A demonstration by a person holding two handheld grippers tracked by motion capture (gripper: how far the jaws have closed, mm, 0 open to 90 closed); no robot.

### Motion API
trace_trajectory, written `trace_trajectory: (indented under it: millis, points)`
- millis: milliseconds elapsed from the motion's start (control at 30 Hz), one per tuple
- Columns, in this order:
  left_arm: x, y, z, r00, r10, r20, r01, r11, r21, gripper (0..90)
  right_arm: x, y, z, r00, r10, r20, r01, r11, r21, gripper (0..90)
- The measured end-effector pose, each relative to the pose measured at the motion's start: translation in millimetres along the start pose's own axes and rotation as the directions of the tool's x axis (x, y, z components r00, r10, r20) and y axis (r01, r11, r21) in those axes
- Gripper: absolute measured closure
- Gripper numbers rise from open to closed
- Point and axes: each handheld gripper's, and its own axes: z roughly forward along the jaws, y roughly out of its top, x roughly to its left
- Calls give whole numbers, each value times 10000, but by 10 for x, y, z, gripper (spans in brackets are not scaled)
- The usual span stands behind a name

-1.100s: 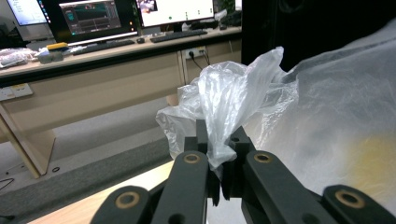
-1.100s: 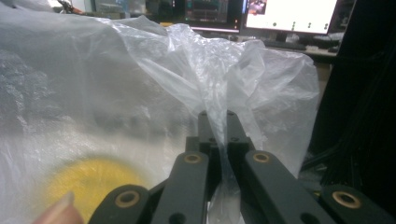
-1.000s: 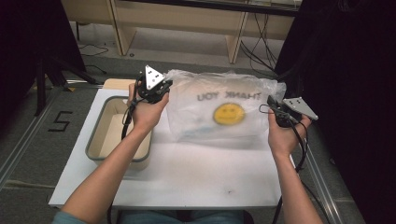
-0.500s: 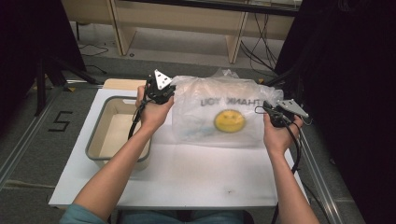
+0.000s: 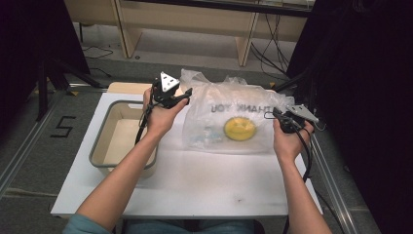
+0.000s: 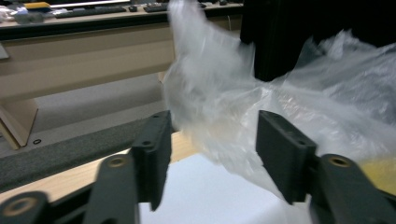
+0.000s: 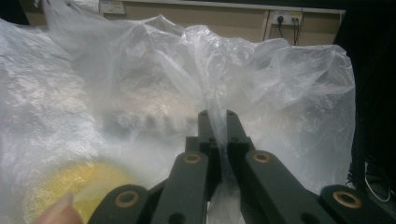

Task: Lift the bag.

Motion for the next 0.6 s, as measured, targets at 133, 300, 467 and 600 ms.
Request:
trace_trajectory:
  millis: [133,300,467,600]
  points:
    - [-1,35,-76,9995,-224,228,227,9997,-101,399,1,0,4,10000,-4,-14,4,10000,4,896]
    - [-21,63,-178,9993,-117,367,124,9997,-189,383,-15,1,-20,10000,-29,19,30,9999,-133,870]
    - [-44,36,-240,9991,104,421,-100,9999,-98,380,-23,3,-58,10000,-55,67,56,9996,-285,779]
    - [-62,-11,-269,9986,193,497,-196,9998,44,377,-18,17,-94,9998,-158,108,163,9987,-492,671]
